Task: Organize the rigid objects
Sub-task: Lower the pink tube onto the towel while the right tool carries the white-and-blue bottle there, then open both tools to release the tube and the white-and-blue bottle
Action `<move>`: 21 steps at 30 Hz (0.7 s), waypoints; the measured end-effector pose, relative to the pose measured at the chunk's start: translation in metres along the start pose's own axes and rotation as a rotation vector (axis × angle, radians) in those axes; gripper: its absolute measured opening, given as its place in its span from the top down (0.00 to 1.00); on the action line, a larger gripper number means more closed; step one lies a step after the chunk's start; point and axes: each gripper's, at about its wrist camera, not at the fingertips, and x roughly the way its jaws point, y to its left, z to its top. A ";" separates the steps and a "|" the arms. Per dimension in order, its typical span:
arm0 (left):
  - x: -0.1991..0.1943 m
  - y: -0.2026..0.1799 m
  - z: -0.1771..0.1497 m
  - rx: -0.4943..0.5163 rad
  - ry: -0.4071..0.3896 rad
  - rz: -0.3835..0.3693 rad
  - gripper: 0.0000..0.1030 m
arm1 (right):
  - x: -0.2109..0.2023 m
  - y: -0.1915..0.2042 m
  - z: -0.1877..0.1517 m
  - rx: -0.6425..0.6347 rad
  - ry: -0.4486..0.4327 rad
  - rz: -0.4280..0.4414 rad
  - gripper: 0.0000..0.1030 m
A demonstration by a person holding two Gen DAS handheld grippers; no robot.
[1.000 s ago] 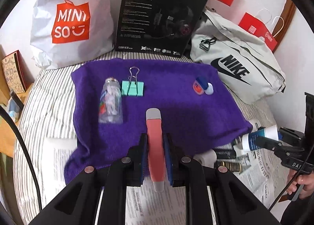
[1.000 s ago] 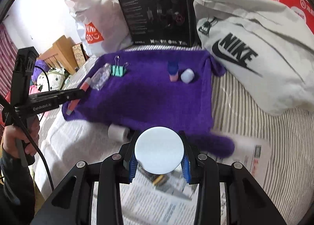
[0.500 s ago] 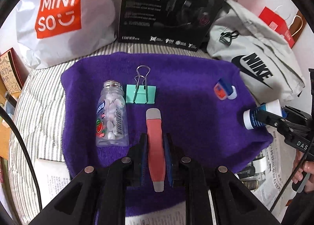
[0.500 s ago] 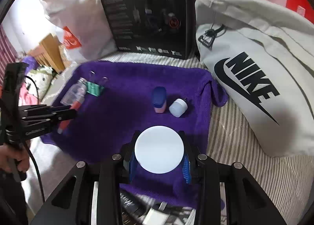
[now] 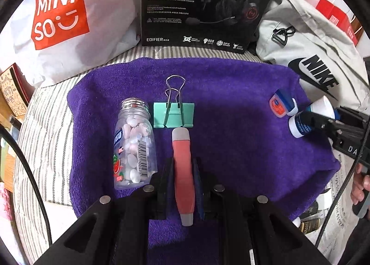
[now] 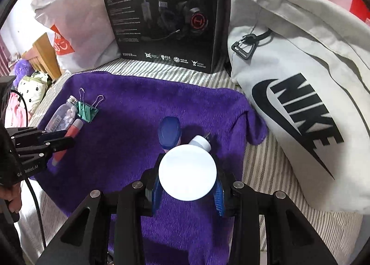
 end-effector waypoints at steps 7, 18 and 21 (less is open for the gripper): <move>0.006 -0.004 0.002 0.013 0.002 0.023 0.84 | 0.002 -0.001 0.003 -0.006 0.002 0.008 0.64; 0.001 -0.013 -0.005 0.008 -0.007 -0.011 0.56 | 0.004 -0.001 0.001 -0.015 0.027 0.048 0.56; -0.001 -0.016 -0.008 0.008 -0.001 -0.005 0.50 | 0.004 -0.001 -0.002 -0.017 0.038 0.049 0.56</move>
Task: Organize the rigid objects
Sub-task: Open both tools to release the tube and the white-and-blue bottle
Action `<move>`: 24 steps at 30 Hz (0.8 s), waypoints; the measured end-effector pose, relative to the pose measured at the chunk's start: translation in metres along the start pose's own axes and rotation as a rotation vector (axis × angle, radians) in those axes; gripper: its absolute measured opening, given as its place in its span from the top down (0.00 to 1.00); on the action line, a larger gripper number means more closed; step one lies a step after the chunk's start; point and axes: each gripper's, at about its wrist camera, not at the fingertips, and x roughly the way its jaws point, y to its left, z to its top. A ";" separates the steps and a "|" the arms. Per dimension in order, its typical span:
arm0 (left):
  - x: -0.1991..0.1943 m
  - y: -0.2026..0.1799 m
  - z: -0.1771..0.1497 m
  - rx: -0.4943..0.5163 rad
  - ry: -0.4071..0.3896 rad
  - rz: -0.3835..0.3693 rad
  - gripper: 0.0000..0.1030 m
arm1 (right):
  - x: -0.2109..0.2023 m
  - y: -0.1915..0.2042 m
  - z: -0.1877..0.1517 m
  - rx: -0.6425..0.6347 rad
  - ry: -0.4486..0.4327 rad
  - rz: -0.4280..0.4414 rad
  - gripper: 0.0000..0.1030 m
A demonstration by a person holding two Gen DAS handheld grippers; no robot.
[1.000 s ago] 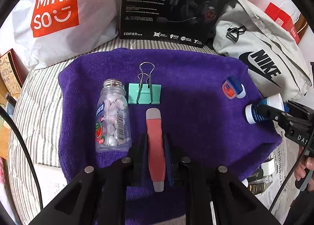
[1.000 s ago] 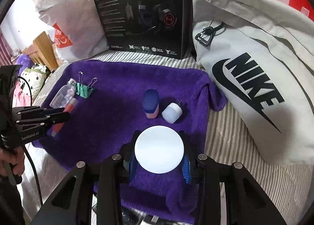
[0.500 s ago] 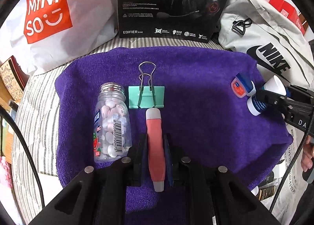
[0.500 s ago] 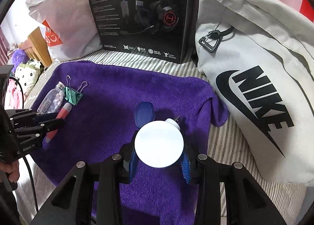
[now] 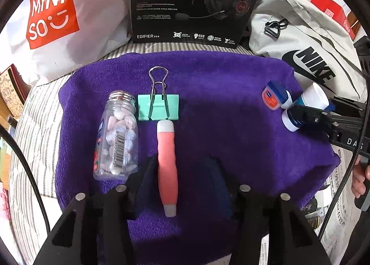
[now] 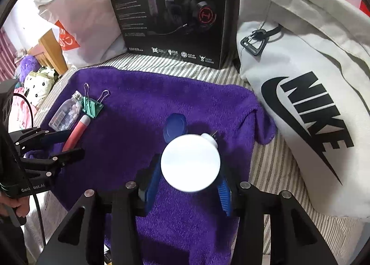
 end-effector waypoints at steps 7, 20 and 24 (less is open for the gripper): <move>-0.013 -0.003 -0.007 -0.019 0.019 0.017 0.47 | -0.013 0.001 -0.012 0.005 0.000 -0.007 0.55; -0.083 -0.017 -0.045 -0.036 -0.073 -0.028 0.38 | -0.080 0.003 -0.073 0.049 -0.059 -0.004 0.49; -0.088 -0.034 -0.063 -0.041 -0.069 -0.074 0.38 | -0.095 0.001 -0.106 0.088 -0.060 0.005 0.48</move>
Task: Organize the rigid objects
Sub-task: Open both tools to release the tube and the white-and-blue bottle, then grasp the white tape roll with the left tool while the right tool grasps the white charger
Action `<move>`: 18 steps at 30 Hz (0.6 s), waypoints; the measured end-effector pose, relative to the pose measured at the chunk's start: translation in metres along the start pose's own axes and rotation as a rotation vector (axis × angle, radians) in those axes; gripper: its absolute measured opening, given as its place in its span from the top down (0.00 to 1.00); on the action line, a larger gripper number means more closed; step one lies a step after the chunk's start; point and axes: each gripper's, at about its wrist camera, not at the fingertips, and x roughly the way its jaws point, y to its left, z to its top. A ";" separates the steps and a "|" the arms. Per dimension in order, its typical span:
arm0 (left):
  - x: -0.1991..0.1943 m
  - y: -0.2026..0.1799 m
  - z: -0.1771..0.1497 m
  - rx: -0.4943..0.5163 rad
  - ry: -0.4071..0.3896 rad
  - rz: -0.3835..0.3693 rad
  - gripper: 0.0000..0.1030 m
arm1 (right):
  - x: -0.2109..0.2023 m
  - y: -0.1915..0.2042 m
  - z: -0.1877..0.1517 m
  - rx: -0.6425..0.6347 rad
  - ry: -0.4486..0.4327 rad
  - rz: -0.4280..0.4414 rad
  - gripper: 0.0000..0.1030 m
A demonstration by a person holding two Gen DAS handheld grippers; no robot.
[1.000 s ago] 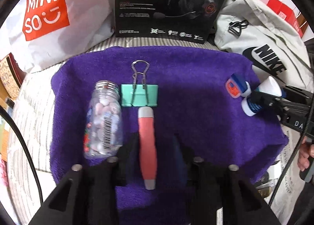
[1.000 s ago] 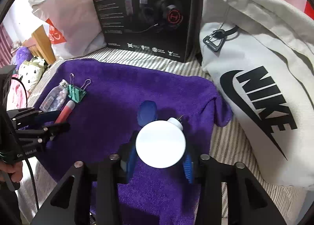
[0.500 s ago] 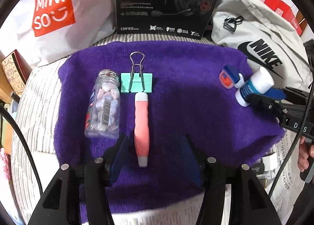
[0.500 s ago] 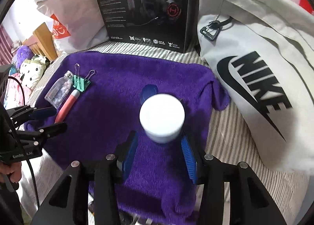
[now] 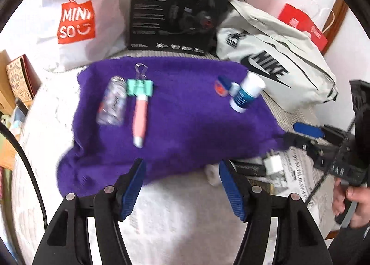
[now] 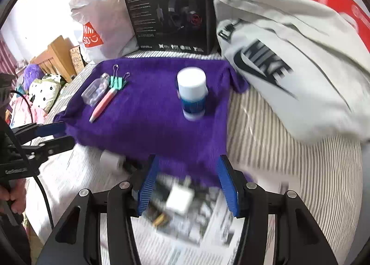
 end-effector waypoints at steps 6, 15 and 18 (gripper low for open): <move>0.028 -0.037 -0.017 0.033 0.048 0.021 0.38 | -0.016 -0.010 -0.045 0.054 0.021 0.015 0.48; 0.060 -0.054 -0.016 0.011 0.093 0.064 0.38 | -0.015 -0.023 -0.084 0.126 0.059 0.054 0.48; 0.066 -0.049 -0.017 0.000 0.094 0.108 0.38 | -0.011 -0.025 -0.088 0.137 0.066 0.063 0.48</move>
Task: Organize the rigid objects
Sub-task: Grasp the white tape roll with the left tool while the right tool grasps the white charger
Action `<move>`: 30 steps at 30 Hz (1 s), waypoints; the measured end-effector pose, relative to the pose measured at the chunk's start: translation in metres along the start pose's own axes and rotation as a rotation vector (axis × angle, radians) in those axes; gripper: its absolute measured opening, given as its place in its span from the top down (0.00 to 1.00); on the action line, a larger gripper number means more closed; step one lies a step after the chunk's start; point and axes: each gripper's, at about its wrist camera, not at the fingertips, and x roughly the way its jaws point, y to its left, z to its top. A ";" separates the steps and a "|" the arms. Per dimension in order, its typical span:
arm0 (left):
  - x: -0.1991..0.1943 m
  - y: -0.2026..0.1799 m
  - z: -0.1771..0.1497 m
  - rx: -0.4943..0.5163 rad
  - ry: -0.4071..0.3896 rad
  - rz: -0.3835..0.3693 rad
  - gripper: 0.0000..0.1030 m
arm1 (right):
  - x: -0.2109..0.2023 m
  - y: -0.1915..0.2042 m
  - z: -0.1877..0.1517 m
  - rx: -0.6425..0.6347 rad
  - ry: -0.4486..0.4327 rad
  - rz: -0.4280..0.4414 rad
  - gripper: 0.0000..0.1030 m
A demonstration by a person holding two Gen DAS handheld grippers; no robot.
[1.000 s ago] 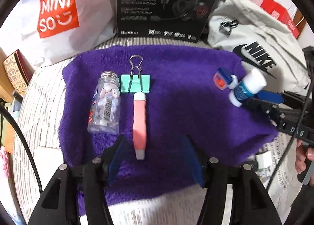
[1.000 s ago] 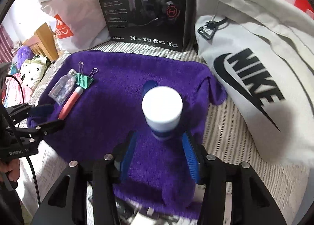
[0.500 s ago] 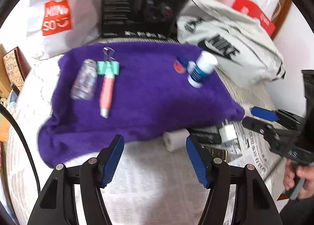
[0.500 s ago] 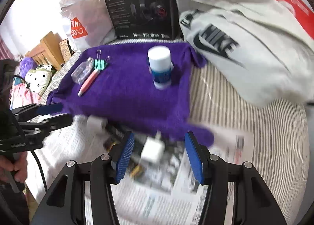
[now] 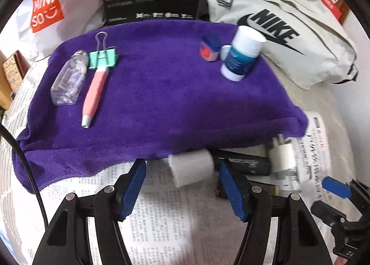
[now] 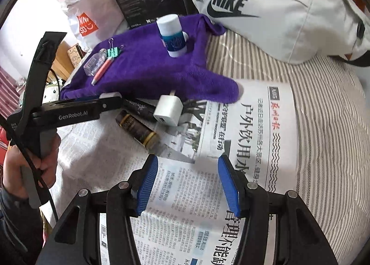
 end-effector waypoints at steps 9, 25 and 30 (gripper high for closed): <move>0.001 0.006 0.000 -0.010 -0.013 0.026 0.39 | 0.007 0.007 0.012 0.003 -0.008 0.015 0.48; -0.017 0.017 -0.003 0.023 -0.004 -0.014 0.71 | 0.044 0.025 0.058 0.044 -0.033 -0.009 0.48; -0.019 0.036 -0.008 0.017 -0.012 0.021 0.71 | 0.056 0.033 0.056 -0.002 -0.031 -0.095 0.64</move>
